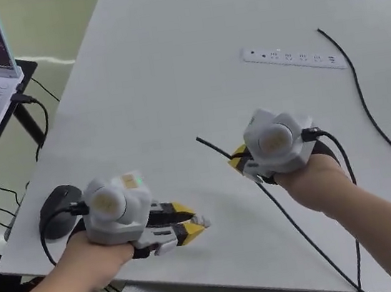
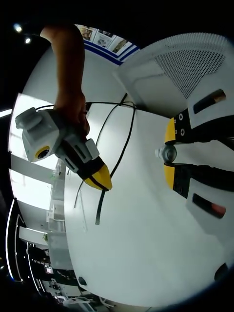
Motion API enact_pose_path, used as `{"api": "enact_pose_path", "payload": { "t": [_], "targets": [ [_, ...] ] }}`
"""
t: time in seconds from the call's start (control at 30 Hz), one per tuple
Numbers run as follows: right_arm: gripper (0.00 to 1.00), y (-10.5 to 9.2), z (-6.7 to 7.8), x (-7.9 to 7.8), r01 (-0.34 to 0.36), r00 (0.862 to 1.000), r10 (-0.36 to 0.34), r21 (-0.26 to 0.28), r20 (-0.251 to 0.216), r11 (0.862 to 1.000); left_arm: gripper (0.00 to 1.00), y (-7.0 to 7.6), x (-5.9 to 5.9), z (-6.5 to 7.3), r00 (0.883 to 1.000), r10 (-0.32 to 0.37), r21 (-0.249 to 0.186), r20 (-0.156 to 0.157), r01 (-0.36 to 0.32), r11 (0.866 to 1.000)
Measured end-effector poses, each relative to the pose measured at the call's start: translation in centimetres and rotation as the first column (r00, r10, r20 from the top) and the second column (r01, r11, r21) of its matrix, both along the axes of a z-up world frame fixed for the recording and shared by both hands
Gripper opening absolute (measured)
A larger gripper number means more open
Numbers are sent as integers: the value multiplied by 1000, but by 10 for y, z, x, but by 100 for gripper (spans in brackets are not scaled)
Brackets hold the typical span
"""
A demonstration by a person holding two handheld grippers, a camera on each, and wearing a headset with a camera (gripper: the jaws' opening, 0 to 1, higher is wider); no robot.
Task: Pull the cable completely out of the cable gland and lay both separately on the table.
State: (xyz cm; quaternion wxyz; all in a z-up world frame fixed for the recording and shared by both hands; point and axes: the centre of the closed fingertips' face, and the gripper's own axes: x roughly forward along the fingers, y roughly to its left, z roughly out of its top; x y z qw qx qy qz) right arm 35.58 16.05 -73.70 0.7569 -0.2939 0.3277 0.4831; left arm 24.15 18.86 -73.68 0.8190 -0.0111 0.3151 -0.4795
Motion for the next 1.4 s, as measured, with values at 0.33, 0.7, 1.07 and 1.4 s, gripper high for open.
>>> {"api": "enact_pose_path", "payload": {
  "t": [0.33,0.7,1.07,1.4],
  "targets": [
    [0,33,-20,-2,-67,997,67,-13,-35,998,15,19,7,-14,999,26,4,-23,-26,1000],
    [0,73,-43,-11,-167,985,165,-32,-58,985,15,36,10,-33,999,33,33,-35,-32,999],
    [0,85,-71,-16,-216,973,208,-76,-100,974,15,41,10,-54,998,41,39,-56,-39,998],
    [0,88,-82,-21,-234,967,222,-87,-123,968,15,44,13,-66,998,30,59,-55,-27,998]
  ]
}}
